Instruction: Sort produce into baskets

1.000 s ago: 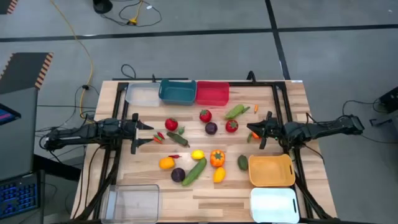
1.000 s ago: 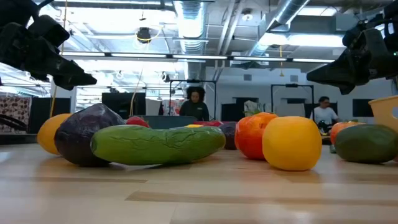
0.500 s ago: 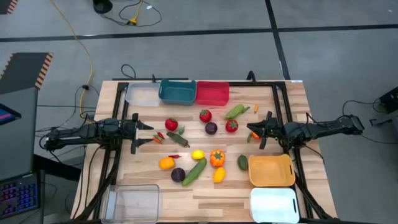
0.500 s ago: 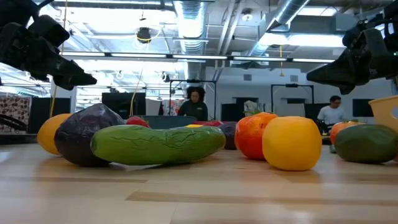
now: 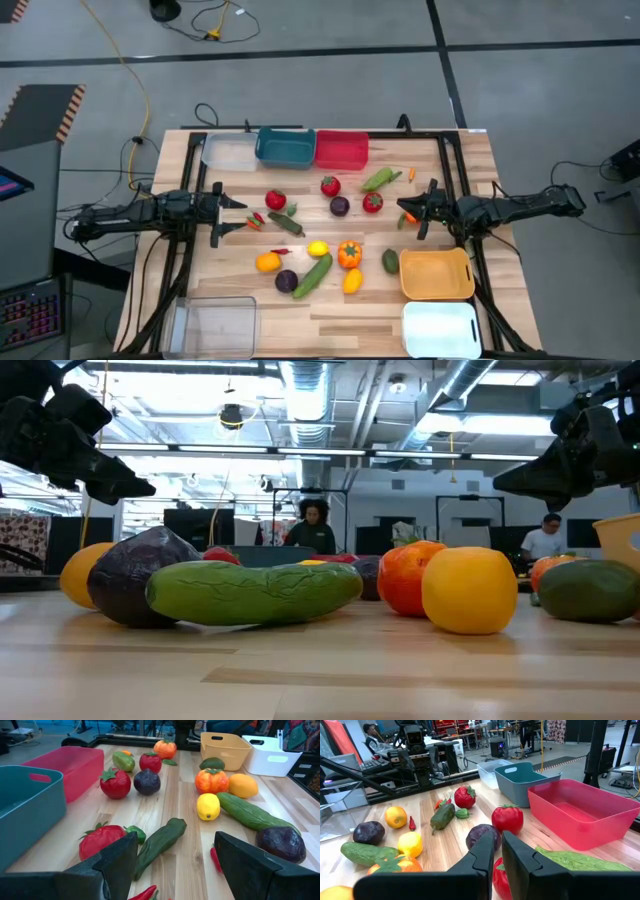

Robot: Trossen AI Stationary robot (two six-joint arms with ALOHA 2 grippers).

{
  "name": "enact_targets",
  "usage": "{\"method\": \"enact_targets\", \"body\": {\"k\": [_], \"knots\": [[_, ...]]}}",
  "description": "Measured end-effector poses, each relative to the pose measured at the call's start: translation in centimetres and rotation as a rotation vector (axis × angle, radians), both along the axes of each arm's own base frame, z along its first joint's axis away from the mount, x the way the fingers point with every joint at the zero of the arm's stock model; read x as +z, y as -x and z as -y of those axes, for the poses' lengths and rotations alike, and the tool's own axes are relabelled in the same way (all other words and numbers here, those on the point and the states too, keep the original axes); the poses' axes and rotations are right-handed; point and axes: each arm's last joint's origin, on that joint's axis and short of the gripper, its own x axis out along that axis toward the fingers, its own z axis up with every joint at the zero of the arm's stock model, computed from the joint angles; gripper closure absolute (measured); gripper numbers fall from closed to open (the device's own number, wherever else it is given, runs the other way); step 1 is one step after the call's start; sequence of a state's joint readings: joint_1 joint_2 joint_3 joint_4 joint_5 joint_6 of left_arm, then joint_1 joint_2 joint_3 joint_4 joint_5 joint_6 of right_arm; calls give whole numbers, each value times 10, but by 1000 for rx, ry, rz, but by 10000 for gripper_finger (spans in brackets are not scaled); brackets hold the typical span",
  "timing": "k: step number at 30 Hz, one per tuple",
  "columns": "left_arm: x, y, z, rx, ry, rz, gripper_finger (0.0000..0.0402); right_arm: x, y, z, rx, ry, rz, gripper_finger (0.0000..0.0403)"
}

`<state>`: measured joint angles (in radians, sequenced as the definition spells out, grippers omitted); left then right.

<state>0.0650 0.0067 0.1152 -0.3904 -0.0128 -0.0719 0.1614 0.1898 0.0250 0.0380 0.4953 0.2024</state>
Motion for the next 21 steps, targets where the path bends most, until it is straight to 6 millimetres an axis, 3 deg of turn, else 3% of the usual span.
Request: {"method": "enact_targets", "body": {"k": [13,21], "knots": [[2,-1,-1,-7,-108,20,150,0,0,0,0,0,0,336],[4,-2,-1,24,7,51,150,0,0,0,0,0,0,336]]}}
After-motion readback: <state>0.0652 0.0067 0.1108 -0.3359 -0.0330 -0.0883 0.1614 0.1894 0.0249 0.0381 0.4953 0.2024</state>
